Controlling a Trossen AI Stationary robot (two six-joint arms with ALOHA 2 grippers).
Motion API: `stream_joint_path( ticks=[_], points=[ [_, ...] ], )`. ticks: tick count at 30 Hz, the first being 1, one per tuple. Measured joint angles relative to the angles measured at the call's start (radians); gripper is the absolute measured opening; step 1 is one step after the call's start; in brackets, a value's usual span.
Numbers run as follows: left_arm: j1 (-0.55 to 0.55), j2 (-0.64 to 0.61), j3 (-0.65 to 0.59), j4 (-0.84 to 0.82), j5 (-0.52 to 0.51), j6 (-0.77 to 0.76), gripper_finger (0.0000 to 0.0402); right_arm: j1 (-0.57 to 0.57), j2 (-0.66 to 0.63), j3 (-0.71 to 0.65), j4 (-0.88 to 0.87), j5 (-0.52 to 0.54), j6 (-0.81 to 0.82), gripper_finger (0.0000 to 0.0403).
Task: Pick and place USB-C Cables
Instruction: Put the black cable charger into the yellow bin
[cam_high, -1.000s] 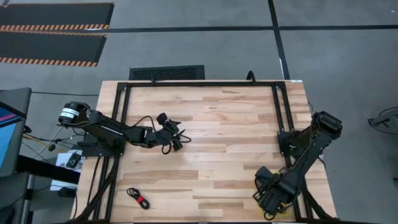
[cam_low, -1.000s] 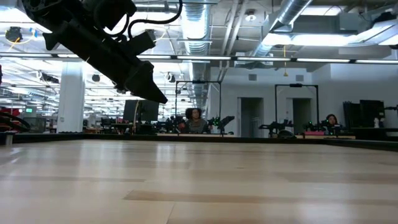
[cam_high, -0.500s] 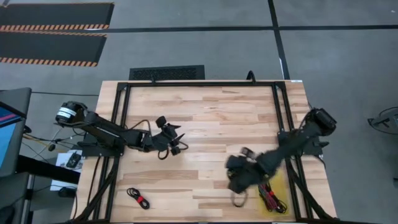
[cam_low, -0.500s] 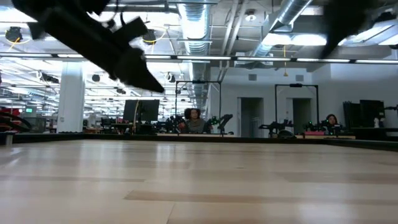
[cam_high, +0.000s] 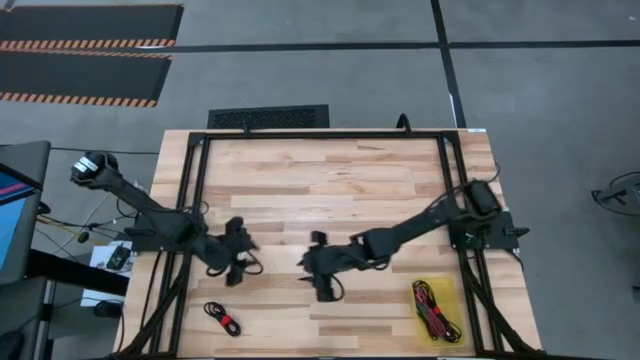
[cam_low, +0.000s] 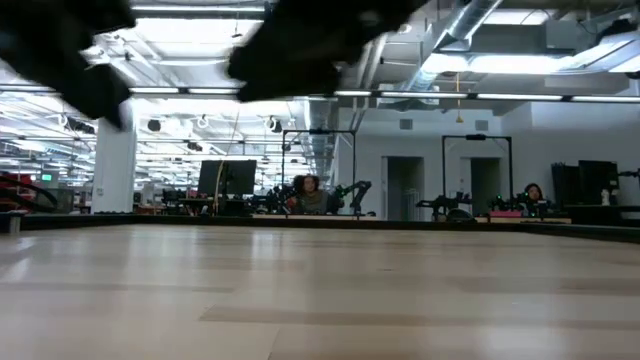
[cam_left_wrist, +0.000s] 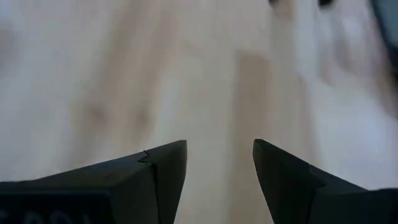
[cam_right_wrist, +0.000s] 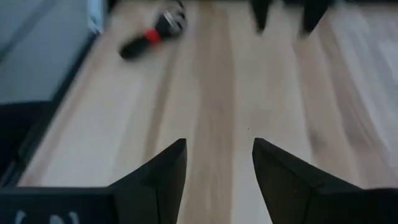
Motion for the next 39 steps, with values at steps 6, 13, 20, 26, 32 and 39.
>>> stream_joint_path(
  ticks=[6,13,20,26,32,39],
  points=[
    [-0.142,-0.008,0.0,-0.067,0.222,-0.204,0.0176,-0.035,0.157,0.15,0.054,-0.064,-0.087,0.0209],
    [-0.329,0.052,0.0,0.067,0.33,-0.225,0.0176,-0.041,0.223,0.251,-0.066,-0.061,-0.096,0.0204],
    [-0.459,0.176,0.0,0.116,0.335,-0.304,0.0176,-0.039,0.221,0.25,-0.056,-0.058,-0.096,0.0203],
    [-0.477,0.291,0.0,0.115,0.334,-0.311,0.0176,-0.038,0.219,0.25,-0.072,-0.057,-0.088,0.0198],
    [-0.475,0.42,0.006,0.119,0.333,-0.202,0.0174,-0.039,0.219,0.25,-0.072,-0.054,-0.088,0.0195],
    [-0.424,0.478,0.004,0.137,0.085,-0.204,0.0098,-0.039,0.218,0.25,-0.165,0.045,-0.025,0.0195]
  ],
)
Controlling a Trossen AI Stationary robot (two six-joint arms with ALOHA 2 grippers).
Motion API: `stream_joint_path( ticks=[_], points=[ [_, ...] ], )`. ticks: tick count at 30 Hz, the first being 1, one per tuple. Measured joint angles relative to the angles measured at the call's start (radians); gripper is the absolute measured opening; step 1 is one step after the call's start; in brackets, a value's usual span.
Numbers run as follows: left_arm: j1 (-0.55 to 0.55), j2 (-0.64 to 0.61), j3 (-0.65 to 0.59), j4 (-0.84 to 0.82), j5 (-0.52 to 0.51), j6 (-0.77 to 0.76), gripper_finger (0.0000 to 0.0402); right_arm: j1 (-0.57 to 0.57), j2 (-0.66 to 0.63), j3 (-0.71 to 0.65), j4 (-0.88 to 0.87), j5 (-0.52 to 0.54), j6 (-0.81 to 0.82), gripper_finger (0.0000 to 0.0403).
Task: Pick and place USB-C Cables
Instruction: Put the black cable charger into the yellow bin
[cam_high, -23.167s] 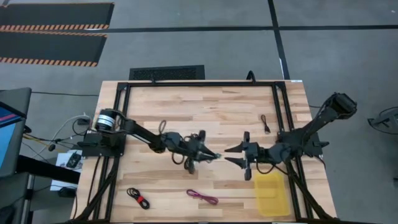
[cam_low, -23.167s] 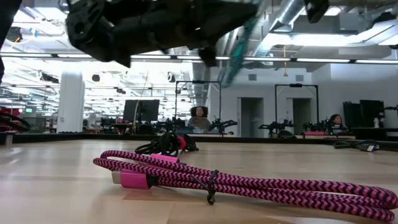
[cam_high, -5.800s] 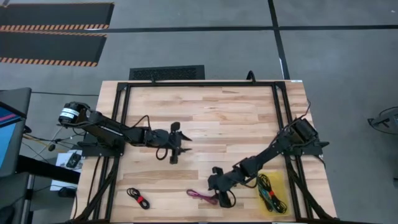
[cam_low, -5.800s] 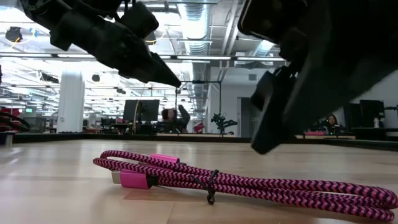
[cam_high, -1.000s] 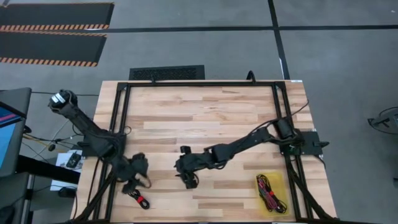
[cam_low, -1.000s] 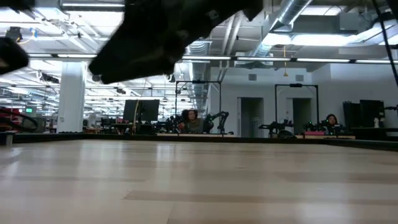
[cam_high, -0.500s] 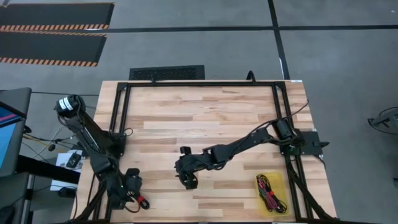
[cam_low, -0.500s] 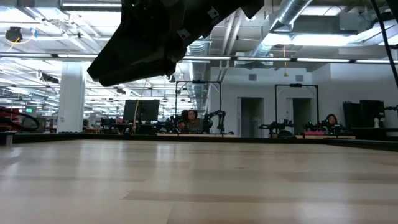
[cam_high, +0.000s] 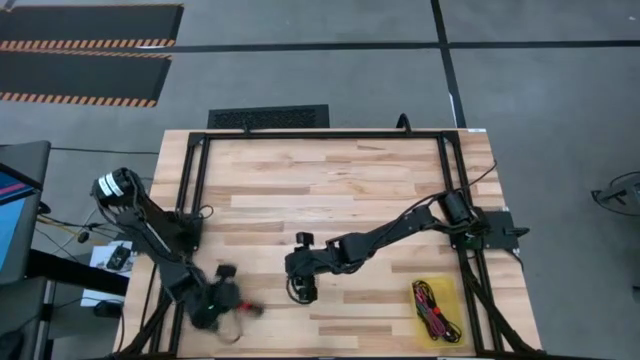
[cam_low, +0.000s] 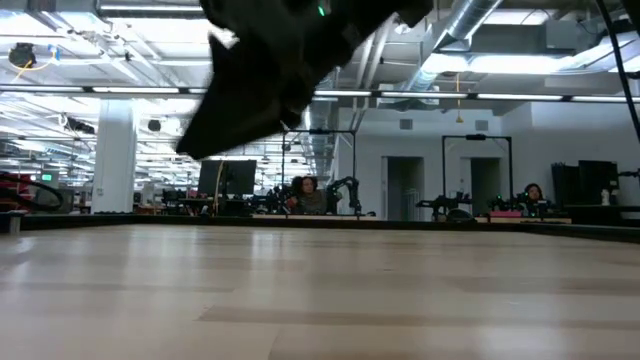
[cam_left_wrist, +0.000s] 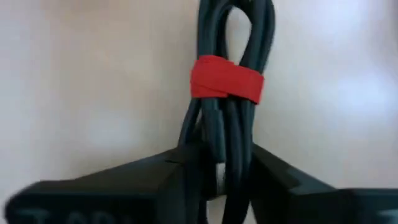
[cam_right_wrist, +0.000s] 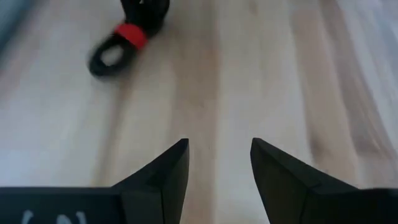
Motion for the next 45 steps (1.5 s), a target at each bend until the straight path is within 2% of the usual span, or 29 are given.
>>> stream_joint_path(
  ticks=[3,5,9,13,18,22,26,32,40,45],
  points=[
    [0.036,0.002,-0.009,0.037,-0.211,0.013,0.0035,0.002,-0.001,-0.034,-0.045,0.077,0.045,0.0195],
    [0.064,0.003,-0.009,0.072,-0.294,0.019,0.0016,0.001,-0.013,-0.09,-0.045,0.103,0.081,0.0195],
    [0.132,0.009,-0.007,0.095,-0.375,0.018,0.0027,0.0,-0.076,-0.265,0.092,0.138,0.156,0.0195],
    [0.193,0.011,-0.007,0.143,-0.481,0.026,0.0026,-0.004,-0.148,-0.475,0.315,0.185,0.218,0.0195],
    [0.273,0.014,-0.006,0.287,-0.659,0.147,0.0013,-0.014,-0.248,-0.673,0.588,0.21,0.272,0.0195],
    [0.349,0.014,-0.005,0.46,-0.785,0.286,0.002,-0.006,-0.32,-0.76,0.758,0.255,0.272,0.0195],
    [0.423,0.014,-0.005,0.653,-0.768,0.436,0.0024,0.011,-0.381,-0.816,0.901,0.27,0.224,0.0195],
    [0.483,0.013,-0.004,0.869,-0.64,0.593,0.0016,0.03,-0.439,-0.854,1.061,0.27,0.146,0.0195],
    [0.519,0.013,-0.004,0.996,-0.44,0.597,0.0022,0.029,-0.443,-0.854,1.186,0.231,-0.016,0.0195],
    [0.548,0.013,-0.004,1.043,-0.386,0.593,0.0021,0.021,-0.443,-0.854,1.236,0.166,-0.058,0.0195]
  ],
)
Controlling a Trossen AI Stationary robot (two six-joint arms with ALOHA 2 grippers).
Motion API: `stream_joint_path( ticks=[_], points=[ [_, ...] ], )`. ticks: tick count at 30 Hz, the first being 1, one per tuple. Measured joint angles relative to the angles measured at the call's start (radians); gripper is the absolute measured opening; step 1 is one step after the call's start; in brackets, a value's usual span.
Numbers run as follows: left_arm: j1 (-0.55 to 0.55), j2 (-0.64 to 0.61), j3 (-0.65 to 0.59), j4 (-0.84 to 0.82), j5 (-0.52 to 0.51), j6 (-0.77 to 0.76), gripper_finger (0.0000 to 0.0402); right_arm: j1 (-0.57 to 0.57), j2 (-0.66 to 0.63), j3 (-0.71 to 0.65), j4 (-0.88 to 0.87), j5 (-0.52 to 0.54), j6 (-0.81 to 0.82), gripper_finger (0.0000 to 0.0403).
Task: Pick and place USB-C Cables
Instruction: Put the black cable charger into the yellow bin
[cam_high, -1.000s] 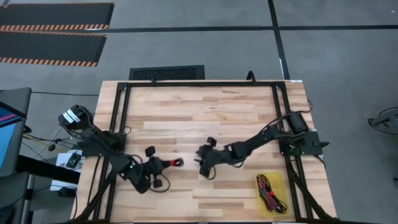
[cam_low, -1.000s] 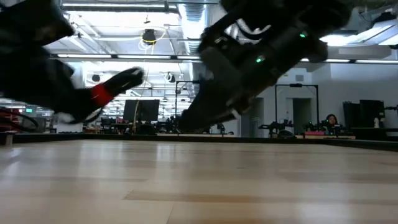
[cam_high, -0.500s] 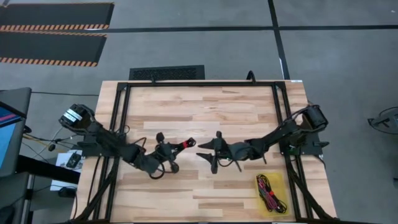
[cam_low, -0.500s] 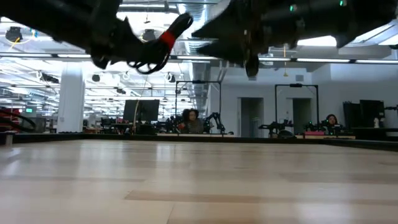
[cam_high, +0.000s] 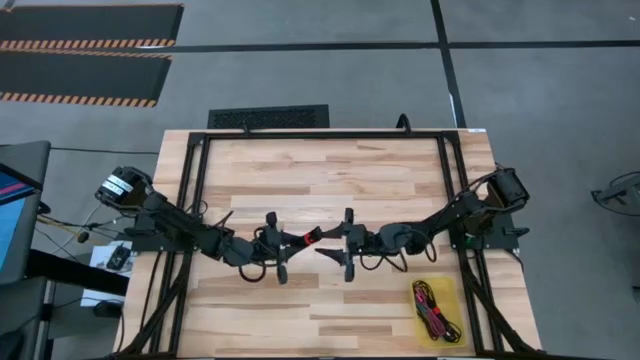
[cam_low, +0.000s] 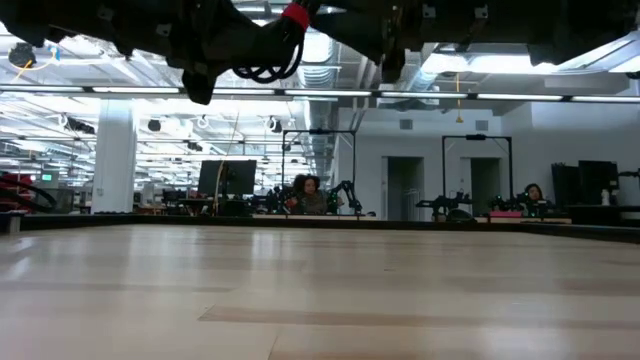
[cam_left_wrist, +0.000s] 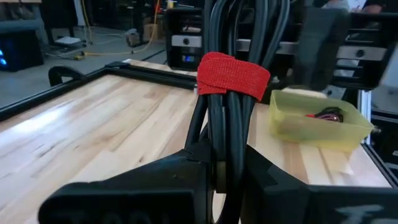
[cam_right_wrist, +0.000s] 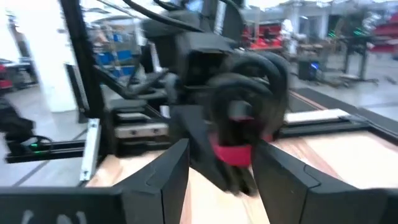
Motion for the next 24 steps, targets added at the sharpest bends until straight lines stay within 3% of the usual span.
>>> stream_joint_path(
  ticks=[5,10,14,18,24],
  points=[
    [0.045,0.002,0.0,0.009,0.08,-0.004,0.0025,-0.021,0.0,0.018,0.011,-0.049,-0.013,0.0195],
    [0.084,0.045,0.0,0.097,0.273,0.035,0.0026,-0.042,0.0,0.058,-0.03,-0.116,-0.015,0.0195],
    [0.091,0.084,0.0,0.144,0.279,0.051,0.0027,-0.043,0.0,0.077,-0.089,-0.106,-0.006,0.0183],
    [0.092,0.094,0.0,0.141,0.236,0.053,0.0027,-0.041,-0.001,0.083,-0.153,-0.02,0.018,0.0135],
    [0.092,0.094,-0.002,0.137,0.227,0.052,0.0028,-0.039,-0.003,0.084,-0.209,0.065,0.019,0.0029]
  ],
)
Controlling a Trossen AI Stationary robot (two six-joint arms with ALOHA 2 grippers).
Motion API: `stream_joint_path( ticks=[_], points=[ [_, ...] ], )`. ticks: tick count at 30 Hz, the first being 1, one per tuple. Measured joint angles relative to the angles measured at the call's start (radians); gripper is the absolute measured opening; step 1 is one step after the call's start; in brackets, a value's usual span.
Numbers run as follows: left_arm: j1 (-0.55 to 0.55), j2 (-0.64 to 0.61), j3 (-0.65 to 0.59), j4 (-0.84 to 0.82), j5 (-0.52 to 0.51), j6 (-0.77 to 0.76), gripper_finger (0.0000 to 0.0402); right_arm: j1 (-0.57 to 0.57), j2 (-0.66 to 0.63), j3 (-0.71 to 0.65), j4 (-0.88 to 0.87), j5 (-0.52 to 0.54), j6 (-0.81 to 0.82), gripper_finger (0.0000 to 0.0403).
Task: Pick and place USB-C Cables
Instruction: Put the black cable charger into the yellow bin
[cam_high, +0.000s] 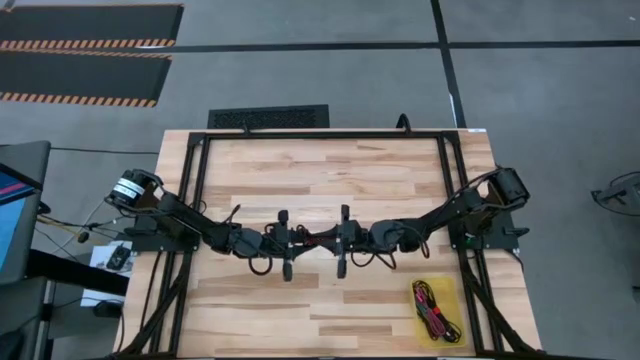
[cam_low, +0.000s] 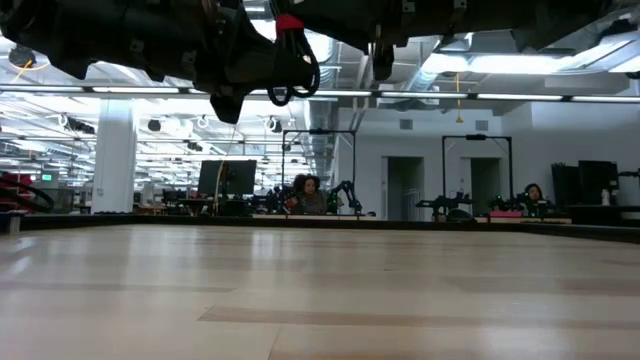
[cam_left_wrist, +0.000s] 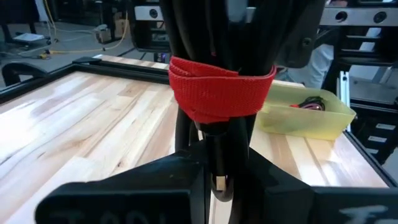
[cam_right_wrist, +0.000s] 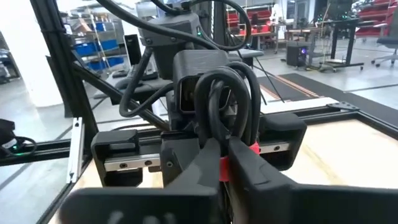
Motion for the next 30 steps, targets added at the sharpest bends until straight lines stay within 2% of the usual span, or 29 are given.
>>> stream_joint_path(
  ticks=[2,13,19,22,30],
  points=[
    [0.002,0.0,0.0,-0.015,-0.005,-0.002,0.0028,0.0,0.0,0.0,-0.003,0.004,-0.002,0.0011],
    [0.004,-0.002,0.001,-0.056,-0.054,-0.002,0.0028,-0.002,0.003,-0.002,-0.008,0.018,-0.023,0.0012],
    [0.002,-0.002,0.003,-0.076,-0.094,-0.011,0.0028,-0.002,0.004,-0.002,-0.012,0.026,-0.08,0.0073],
    [0.002,-0.004,0.004,-0.084,-0.105,-0.022,0.0028,0.007,0.005,-0.004,-0.019,0.067,-0.106,0.0106],
    [0.001,-0.007,0.006,-0.088,-0.17,-0.024,0.0028,-0.009,0.026,0.037,0.022,0.093,-0.096,0.0196]
  ],
)
